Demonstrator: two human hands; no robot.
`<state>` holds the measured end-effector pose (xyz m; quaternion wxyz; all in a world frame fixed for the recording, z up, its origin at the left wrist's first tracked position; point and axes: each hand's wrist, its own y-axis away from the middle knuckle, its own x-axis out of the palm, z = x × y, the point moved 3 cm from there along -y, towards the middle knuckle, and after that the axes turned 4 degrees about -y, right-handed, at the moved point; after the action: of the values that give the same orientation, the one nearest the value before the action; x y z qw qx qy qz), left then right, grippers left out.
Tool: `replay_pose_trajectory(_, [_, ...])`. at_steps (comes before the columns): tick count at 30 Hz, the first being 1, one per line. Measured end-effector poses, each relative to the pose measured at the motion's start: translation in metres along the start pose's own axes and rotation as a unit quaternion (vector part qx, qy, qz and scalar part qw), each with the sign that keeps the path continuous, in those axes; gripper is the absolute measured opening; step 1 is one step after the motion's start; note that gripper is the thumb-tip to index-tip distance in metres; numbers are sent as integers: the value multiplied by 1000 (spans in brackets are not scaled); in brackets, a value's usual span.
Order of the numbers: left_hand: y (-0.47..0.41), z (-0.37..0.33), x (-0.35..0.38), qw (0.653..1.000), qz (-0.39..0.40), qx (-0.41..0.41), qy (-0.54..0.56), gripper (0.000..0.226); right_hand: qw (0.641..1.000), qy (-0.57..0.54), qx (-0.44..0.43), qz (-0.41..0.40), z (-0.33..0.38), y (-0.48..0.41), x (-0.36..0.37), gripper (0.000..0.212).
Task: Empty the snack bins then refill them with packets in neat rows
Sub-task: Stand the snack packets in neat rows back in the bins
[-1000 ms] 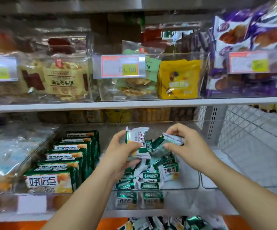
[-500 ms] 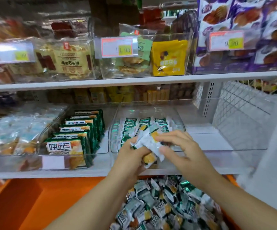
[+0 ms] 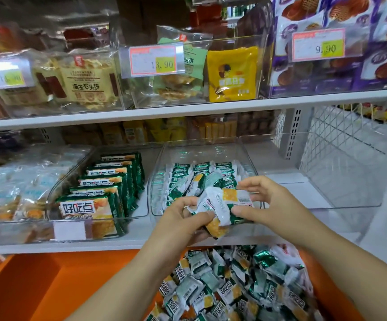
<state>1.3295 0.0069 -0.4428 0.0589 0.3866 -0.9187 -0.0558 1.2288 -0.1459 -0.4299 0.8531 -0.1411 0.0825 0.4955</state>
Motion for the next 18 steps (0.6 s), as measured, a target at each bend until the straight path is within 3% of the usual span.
replay_pose_trajectory(2, [1,0,2,1000,16,10,12,27,998,-51,36,21,-4,2,4,66])
replay_pose_trajectory(4, [1,-2,1,999,20,15,25,30,994,-95,51,18,-4,4,8,61])
replay_pose_trajectory(8, [-3,-3,-9,1000,-8,7,24,33,990,-124,32,-64,-6,-4,-6,81])
replay_pose_trajectory(11, [-5,-4,-18,999,-35,8,-12,34,984,-175,21,-34,-4,-8,-14,81])
replay_pose_trajectory(15, [-5,0,-18,999,-14,-13,-32,39,982,-178,16,61,2,1,1,55])
replay_pose_trajectory(18, [0,-1,-6,998,48,-7,-48,24,992,-120,-9,47,2,4,9,40])
